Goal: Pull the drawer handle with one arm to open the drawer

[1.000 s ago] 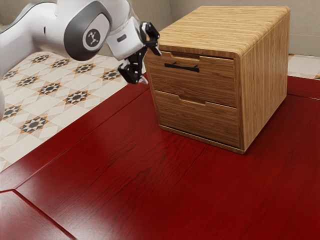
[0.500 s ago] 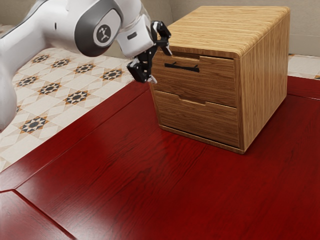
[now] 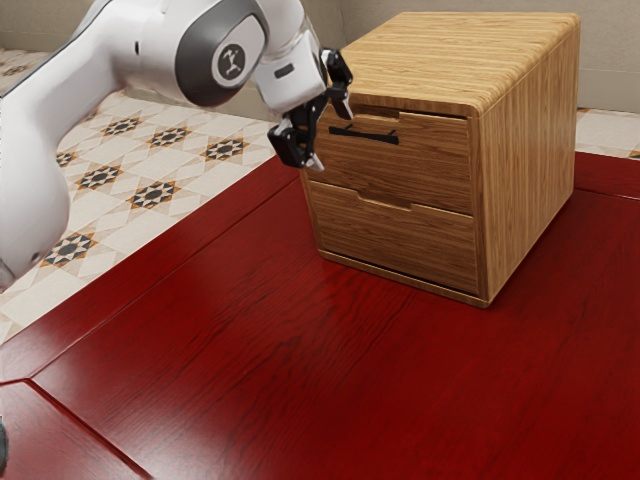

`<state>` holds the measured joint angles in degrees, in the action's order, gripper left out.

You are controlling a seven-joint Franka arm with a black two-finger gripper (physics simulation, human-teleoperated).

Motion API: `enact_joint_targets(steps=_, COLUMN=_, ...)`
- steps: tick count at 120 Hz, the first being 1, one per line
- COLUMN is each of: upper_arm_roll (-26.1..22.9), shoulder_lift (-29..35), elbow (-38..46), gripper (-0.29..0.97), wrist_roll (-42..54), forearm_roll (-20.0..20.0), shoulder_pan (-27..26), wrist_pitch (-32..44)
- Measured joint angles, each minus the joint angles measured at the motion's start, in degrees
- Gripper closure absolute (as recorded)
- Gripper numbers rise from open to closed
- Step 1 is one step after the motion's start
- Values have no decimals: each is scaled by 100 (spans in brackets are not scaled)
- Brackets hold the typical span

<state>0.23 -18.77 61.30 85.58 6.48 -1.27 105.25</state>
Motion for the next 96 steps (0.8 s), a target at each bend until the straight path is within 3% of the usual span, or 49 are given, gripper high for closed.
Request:
enact_joint_targets(steps=21, upper_arm_roll=-12, shoulder_lift=-366, elbow=-643, gripper=4, wrist_roll=-112, forearm_roll=12, shoulder_pan=-44, wrist_pitch=-382)
enact_joint_targets(steps=45, upper_arm_roll=-4, shoulder_lift=-595, elbow=-768, gripper=4, wrist_roll=-201, forearm_roll=72, shoulder_pan=-8, wrist_pitch=-225)
enact_joint_targets(steps=96, upper_arm_roll=258, shoulder_lift=-605, elbow=-242, gripper=4, wrist_roll=-339, forearm_roll=90, shoulder_pan=-51, wrist_pitch=468)
